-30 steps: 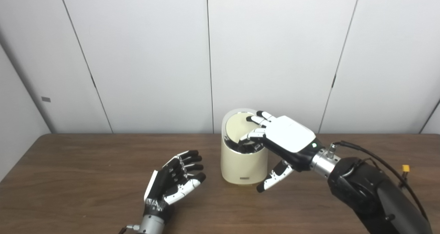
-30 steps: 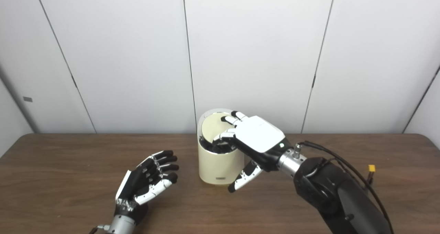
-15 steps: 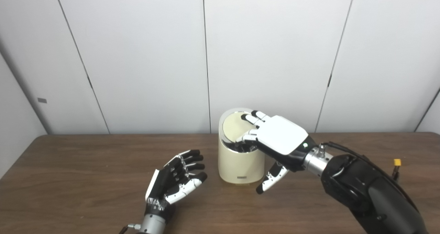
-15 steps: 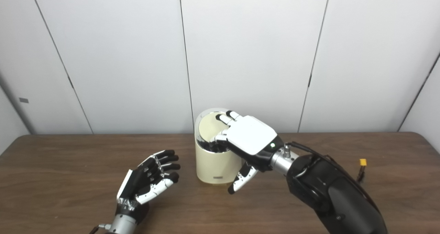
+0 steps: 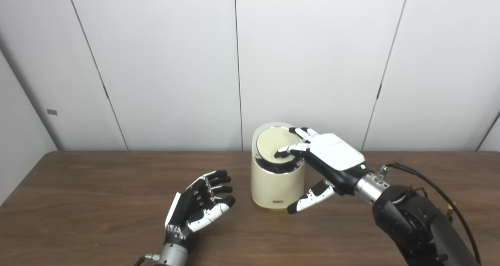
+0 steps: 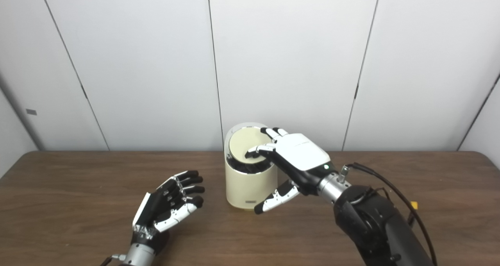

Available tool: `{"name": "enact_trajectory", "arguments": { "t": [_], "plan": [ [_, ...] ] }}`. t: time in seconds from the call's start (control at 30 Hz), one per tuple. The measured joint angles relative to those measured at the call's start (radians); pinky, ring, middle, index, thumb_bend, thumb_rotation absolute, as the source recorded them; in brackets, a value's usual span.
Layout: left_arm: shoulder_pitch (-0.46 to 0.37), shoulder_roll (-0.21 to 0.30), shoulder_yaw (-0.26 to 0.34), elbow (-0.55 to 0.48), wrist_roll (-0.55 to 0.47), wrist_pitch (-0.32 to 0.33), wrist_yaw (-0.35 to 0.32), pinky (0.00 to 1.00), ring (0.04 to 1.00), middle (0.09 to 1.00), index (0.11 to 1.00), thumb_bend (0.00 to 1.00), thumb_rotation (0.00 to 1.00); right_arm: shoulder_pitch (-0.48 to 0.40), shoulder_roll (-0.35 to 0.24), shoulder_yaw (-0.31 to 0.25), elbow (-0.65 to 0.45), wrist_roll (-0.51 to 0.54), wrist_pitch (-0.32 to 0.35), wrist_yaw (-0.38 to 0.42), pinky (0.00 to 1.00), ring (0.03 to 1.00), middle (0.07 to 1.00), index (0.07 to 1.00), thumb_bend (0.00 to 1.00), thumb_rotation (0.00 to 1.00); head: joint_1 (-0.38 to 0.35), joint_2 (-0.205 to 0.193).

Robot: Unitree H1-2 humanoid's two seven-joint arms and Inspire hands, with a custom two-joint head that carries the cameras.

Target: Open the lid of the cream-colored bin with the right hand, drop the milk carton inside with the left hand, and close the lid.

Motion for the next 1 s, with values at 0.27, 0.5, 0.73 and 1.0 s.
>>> {"name": "enact_trajectory", "arguments": {
  "t": [0.27,0.5,0.73,1.0],
  "plan": [
    [0.0,0.001,-0.001,0.0,0.001,0.0,-0.001,0.52,0.672,0.729,0.754,0.69,0.15,0.016,0.038,-0.068,-0.008,0.017,0.025,-0.126,1.0,1.0,0.876,0.868,0.78,0.48,0.0,0.0],
    [0.0,0.003,-0.002,0.0,0.005,-0.001,0.0,0.51,0.672,0.729,0.756,0.68,0.15,0.063,0.085,-0.159,-0.007,0.161,0.078,-0.168,0.8,0.891,0.878,0.871,0.82,0.41,-0.009,-0.002],
    [0.0,0.014,-0.013,0.0,0.054,-0.032,0.001,0.51,0.672,0.74,0.778,0.67,0.16,0.181,0.107,-0.232,0.028,0.367,0.084,-0.206,0.82,0.912,0.942,0.962,0.83,0.36,-0.012,0.003],
    [0.0,0.013,-0.016,0.0,0.045,-0.046,-0.007,0.5,0.673,0.755,0.798,0.69,0.17,0.247,0.108,-0.235,0.047,0.491,0.007,-0.243,0.78,0.888,0.937,0.938,0.82,0.35,-0.023,0.0]
  ]
}}
